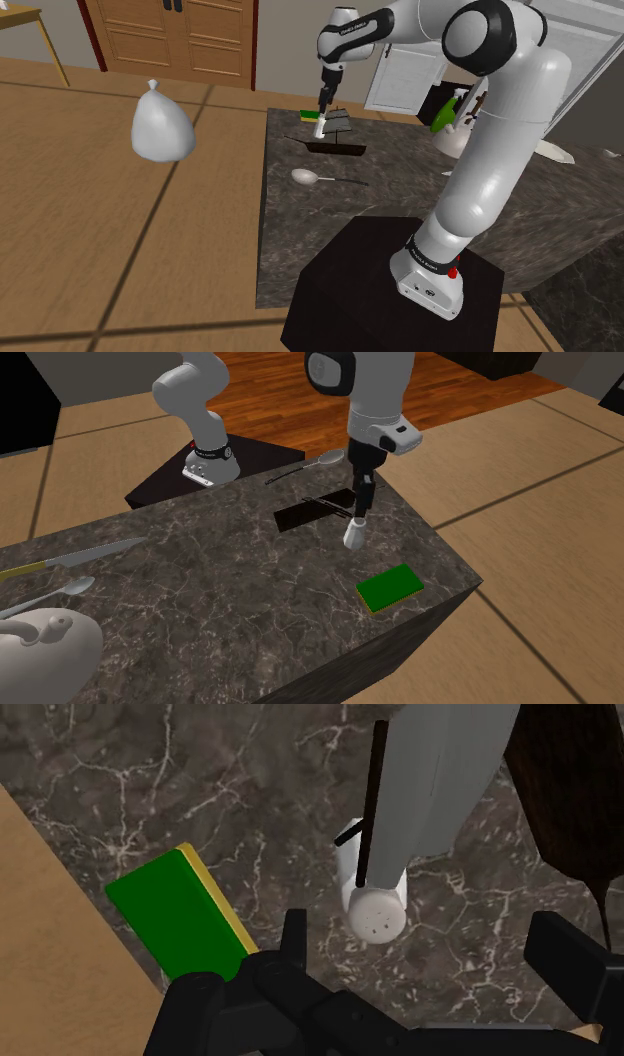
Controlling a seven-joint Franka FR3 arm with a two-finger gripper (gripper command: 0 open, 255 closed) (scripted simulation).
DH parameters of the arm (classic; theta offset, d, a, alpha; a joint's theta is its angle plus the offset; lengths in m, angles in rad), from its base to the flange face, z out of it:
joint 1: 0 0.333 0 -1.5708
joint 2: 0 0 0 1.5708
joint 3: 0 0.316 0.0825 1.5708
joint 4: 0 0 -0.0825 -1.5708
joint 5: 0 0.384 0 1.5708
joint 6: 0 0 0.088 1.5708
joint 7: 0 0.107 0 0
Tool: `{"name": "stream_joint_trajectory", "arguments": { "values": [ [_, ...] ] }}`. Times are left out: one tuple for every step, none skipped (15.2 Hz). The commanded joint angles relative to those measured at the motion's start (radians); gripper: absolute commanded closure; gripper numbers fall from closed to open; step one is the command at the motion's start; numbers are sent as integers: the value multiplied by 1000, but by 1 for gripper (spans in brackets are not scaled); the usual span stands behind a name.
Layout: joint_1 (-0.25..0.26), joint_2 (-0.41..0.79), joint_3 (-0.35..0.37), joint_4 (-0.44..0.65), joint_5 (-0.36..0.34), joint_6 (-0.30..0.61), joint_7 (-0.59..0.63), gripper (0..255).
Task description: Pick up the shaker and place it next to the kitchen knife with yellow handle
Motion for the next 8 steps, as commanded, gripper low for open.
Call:
{"name": "stream_joint_trajectory", "arguments": {
  "values": [
    [-7,35,1,16,11,23,-16,0],
    [-8,40,1,10,12,35,-17,0],
    [-8,46,1,5,14,46,-18,0],
    [-9,52,2,-1,15,58,-19,0],
    [-10,59,2,-6,16,70,-20,0],
    [-11,65,2,-12,18,81,-21,0],
    [-12,72,2,-16,19,93,-22,0],
    [-12,76,3,-19,20,99,-23,0]
  ]
}}
